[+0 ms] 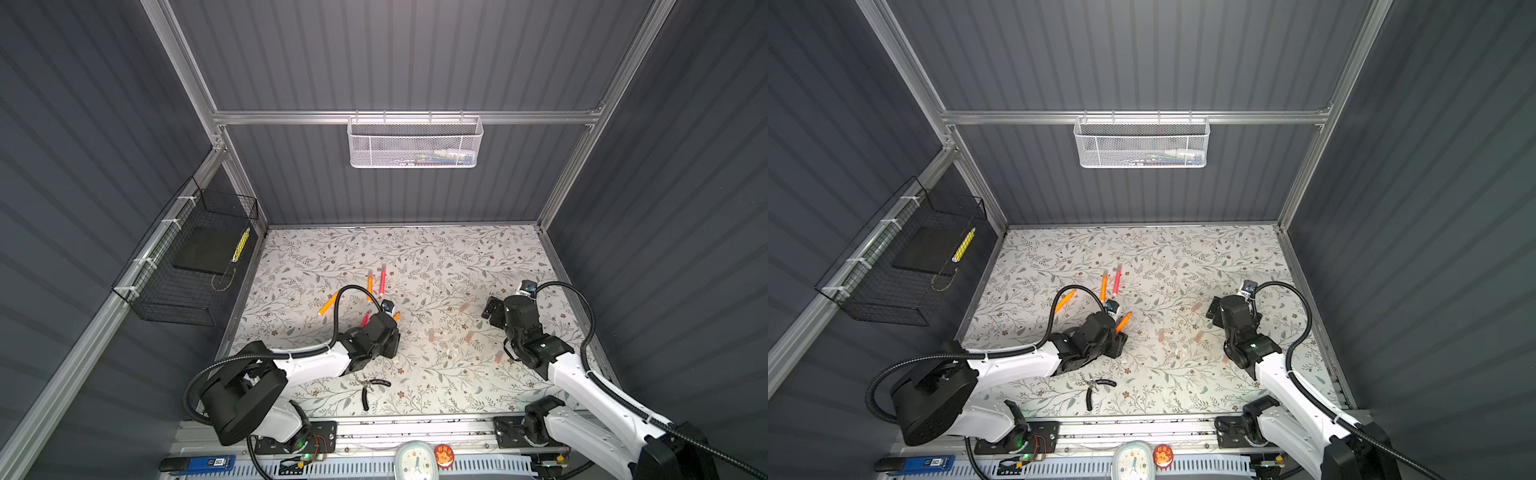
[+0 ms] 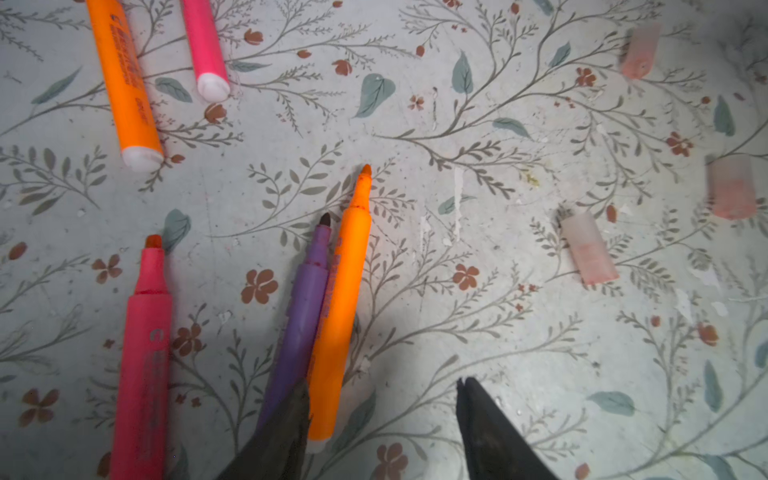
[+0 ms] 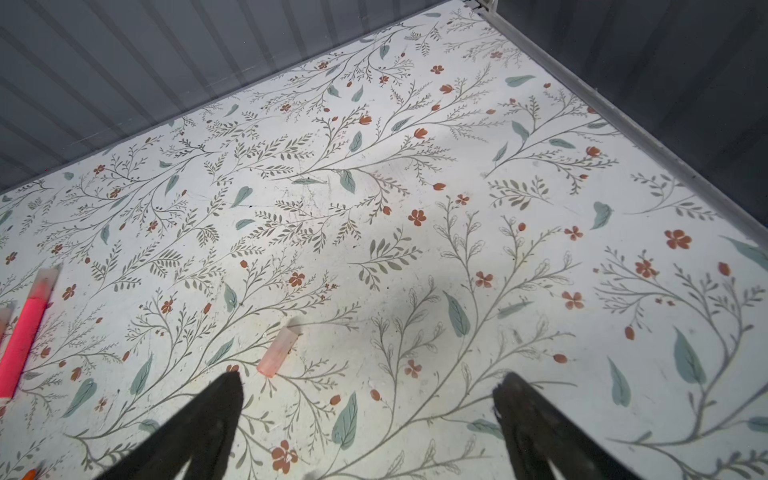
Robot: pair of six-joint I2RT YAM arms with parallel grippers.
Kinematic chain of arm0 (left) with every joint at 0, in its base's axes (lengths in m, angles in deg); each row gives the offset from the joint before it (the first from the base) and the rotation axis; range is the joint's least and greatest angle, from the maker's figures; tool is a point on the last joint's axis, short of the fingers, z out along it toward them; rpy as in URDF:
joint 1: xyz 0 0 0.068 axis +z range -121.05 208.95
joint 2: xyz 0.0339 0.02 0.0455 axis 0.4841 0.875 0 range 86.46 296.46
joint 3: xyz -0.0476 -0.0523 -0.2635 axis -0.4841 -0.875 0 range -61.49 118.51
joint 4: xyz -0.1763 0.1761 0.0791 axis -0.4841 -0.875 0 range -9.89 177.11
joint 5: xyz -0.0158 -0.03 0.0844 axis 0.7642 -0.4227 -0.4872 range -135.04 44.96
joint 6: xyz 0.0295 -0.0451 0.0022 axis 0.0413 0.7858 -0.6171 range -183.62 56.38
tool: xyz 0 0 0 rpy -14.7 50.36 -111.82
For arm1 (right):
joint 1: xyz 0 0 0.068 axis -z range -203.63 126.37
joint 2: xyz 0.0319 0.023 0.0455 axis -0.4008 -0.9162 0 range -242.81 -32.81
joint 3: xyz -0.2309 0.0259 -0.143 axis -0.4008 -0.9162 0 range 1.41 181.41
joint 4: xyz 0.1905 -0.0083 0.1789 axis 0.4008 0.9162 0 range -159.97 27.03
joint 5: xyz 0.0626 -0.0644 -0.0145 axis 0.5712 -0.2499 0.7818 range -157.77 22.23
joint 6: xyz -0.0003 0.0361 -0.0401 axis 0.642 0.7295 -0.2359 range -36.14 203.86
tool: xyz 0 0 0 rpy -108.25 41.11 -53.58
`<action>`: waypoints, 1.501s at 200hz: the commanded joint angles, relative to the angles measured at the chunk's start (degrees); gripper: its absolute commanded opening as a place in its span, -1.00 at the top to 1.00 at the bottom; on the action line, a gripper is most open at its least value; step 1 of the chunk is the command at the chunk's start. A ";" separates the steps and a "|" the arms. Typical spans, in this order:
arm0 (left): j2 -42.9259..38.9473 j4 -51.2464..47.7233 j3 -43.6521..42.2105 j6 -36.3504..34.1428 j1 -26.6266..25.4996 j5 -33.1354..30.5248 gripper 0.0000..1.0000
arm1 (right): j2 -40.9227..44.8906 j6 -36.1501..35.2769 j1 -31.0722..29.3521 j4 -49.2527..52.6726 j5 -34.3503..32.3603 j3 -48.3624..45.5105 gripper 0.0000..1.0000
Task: Insert the pens into the pen caps
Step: 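Lower the left gripper onto an uncapped orange marker and close on it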
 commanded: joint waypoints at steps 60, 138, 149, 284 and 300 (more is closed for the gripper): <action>5.98 -2.28 3.92 -1.27 -0.45 -1.00 -0.11 | -1.15 -0.71 -0.73 0.10 -0.43 1.27 -0.93; 7.92 -2.63 5.31 -1.90 -0.42 1.19 0.12 | -1.35 -0.73 -1.26 0.18 -1.05 1.44 -0.93; 7.92 -2.61 5.41 -1.93 -0.47 1.47 0.14 | -1.55 -0.75 -1.26 0.19 -1.11 1.48 -0.93; 12.12 -6.13 8.30 -2.14 -0.42 -0.67 0.54 | -2.62 -1.13 -2.55 0.45 -2.48 2.11 -0.93; 12.06 -5.95 8.13 -2.12 -0.48 -0.76 0.64 | -2.91 -1.09 -2.74 0.61 -2.61 2.36 -0.93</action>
